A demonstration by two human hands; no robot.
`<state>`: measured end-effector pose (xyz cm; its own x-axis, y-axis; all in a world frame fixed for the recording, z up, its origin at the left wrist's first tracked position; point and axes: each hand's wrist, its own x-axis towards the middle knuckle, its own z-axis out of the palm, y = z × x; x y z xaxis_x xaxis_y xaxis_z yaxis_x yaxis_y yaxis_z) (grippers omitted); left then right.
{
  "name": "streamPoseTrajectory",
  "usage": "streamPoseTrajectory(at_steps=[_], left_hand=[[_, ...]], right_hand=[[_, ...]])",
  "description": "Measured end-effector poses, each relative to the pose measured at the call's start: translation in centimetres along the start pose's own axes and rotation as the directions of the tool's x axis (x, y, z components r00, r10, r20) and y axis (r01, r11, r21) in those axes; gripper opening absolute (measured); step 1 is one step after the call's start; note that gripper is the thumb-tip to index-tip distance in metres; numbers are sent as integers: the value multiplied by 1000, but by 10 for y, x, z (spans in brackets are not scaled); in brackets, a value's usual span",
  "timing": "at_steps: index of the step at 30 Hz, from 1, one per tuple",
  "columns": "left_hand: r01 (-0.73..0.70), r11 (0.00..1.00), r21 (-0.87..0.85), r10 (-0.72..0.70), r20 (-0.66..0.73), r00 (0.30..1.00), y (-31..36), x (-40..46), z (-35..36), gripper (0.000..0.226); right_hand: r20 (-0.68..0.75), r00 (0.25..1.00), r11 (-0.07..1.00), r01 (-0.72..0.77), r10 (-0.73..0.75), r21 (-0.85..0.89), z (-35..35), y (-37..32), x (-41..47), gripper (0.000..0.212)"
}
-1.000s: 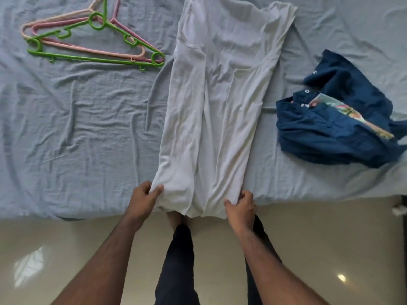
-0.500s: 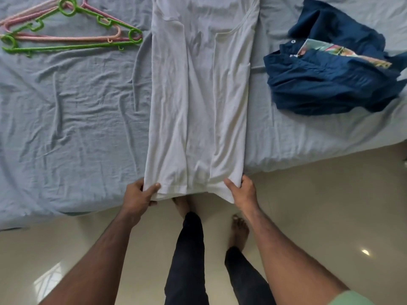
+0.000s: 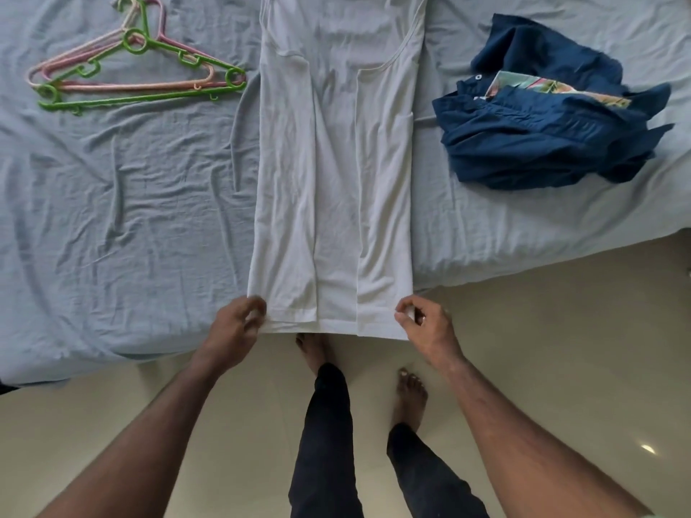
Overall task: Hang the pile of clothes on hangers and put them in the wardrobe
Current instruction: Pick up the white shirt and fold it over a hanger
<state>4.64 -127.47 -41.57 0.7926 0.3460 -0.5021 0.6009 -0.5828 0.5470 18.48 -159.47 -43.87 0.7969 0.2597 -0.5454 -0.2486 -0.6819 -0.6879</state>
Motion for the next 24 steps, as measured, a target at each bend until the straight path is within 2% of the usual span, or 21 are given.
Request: streamPoseTrajectory(at_steps=[2,5,9,15,19,20,22,24], left_hand=[[-51,997,54,46,91,995,-2,-1,-12,23],[-60,995,75,42,214,976,-1,0,-29,44],[-102,985,137,72,203,976,8,13,-51,48],[-46,997,54,41,89,995,36,60,-102,45],[-89,996,20,88,46,995,61,106,-141,42],[-117,993,-5,117,35,993,69,120,-149,43],[-160,986,-53,162,20,987,82,148,-162,44],[-182,979,-96,180,-25,983,95,179,-173,27]], right_hand=[[95,995,999,31,-33,21,-10,-1,-2,28],[267,962,998,51,-57,29,-23,-15,-3,58],[411,912,990,76,-21,-119,-38,-44,8,81],[261,965,995,35,-9,-95,-64,-107,57,44],[167,980,987,125,-106,-105,-80,-149,102,11],[110,987,987,131,-120,-93,-83,-156,116,8],[19,990,990,140,-139,-25,-90,-170,144,21],[-10,990,988,141,-141,57,-100,-188,173,22]])
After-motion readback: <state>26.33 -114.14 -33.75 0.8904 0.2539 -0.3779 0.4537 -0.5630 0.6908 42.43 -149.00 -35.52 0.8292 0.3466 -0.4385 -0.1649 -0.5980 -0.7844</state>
